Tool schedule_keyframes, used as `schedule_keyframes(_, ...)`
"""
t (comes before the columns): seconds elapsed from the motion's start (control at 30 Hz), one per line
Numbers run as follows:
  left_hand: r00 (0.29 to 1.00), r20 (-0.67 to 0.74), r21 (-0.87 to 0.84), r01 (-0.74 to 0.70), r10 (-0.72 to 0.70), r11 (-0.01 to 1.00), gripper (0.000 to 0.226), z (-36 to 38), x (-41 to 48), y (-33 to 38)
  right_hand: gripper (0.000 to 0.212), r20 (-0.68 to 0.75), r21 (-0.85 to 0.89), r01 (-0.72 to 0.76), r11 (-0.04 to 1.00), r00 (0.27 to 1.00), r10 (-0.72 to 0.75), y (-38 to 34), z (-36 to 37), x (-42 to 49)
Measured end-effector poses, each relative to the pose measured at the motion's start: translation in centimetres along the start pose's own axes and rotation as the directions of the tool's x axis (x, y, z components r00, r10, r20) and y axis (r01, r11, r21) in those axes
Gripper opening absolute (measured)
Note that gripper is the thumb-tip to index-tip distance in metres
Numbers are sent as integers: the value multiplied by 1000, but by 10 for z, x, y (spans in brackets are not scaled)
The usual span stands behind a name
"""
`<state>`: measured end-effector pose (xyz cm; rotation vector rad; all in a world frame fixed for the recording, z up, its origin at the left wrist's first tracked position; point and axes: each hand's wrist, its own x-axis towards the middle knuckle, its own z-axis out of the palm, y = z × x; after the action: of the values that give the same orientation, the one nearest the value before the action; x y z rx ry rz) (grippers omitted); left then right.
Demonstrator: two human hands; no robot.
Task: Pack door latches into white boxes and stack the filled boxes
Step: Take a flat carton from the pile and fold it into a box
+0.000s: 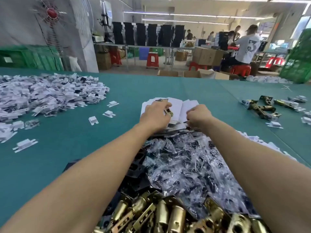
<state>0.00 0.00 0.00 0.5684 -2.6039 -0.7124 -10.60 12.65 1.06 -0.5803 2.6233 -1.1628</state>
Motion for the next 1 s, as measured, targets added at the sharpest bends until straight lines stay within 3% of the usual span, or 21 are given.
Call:
schedule_keyframes(0.1,994,99,83,-55,46,995,51,5,0,5,40,-196,-251,-4,968,979,-47,5,-3,7)
schedule_keyframes(0.17,983,177,184,-84,51,979,55,11,-4,6,40,-206,-422,-92,902,979,3,13,-8,11)
schedule_keyframes(0.23,980,191,272,-107,56,956,56,15,-6,4,42,-141,-427,-178,886,982,129,22,-12,18)
schedule_keyframes(0.3,982,182,304,-111,56,946,53,16,-8,3,38,-134,-367,-200,908,978,162,28,-13,20)
schedule_keyframes(0.4,978,196,300,-122,64,946,51,13,-9,3,30,-234,-412,-151,898,971,56,32,-12,17)
schedule_keyframes(0.5,975,215,311,-117,50,943,51,13,-9,5,28,-233,-468,-86,880,972,-29,31,-9,15)
schedule_keyframes(0.6,978,204,285,-106,48,953,51,15,-13,5,28,-254,-360,-70,930,967,-26,25,-7,20)
schedule_keyframes(0.73,990,115,234,-113,88,966,45,15,-23,4,30,-253,-40,-115,993,962,101,18,-12,32)
schedule_keyframes(0.9,991,94,190,-108,92,976,40,13,-28,4,16,-264,258,-186,948,930,255,25,-13,41)
schedule_keyframes(1.0,991,105,148,-102,86,984,41,11,-29,2,29,-284,390,-241,889,886,365,35,-14,42)
